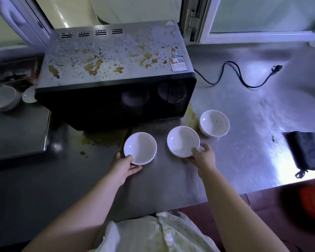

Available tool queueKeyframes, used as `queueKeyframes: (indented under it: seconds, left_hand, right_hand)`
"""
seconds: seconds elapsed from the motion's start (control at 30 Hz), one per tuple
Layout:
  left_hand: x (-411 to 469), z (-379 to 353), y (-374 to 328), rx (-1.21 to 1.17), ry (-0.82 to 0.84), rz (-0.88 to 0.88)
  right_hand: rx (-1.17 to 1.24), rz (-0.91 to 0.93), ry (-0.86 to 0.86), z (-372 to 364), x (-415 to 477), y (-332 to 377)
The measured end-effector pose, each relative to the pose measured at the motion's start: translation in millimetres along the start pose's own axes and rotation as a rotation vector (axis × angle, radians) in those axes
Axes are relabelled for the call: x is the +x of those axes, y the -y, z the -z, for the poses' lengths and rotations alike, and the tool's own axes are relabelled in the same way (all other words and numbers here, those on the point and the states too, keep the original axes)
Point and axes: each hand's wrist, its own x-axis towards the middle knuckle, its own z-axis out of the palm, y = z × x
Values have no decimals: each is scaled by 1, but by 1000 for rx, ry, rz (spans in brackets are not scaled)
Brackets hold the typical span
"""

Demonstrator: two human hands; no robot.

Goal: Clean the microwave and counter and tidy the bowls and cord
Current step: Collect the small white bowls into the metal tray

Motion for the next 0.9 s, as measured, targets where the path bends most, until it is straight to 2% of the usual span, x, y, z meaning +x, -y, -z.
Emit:
queueKeyframes:
  seconds: [0.23,0.37,0.6,0.77,0.9]
  left_hand:
    - [-6,76,-6,-116,-83,-47]
    - [-22,140,-12,-292,-157,-94]
    - [-37,239,-42,-605,-399,-221]
    - [-25,312,-98,-648,-386,-299]
    - [6,370,-147,-641,-381,-287]
  right_hand:
    - [-133,102,306,-61,-58,-6]
    - [-185,83,452,-120,-93,-11]
    - [-172,30,588,-227,-143,-11]
    - [-177,71,683,-314,-179,-1]
    - [-138,-9,680,-386,-203,-11]
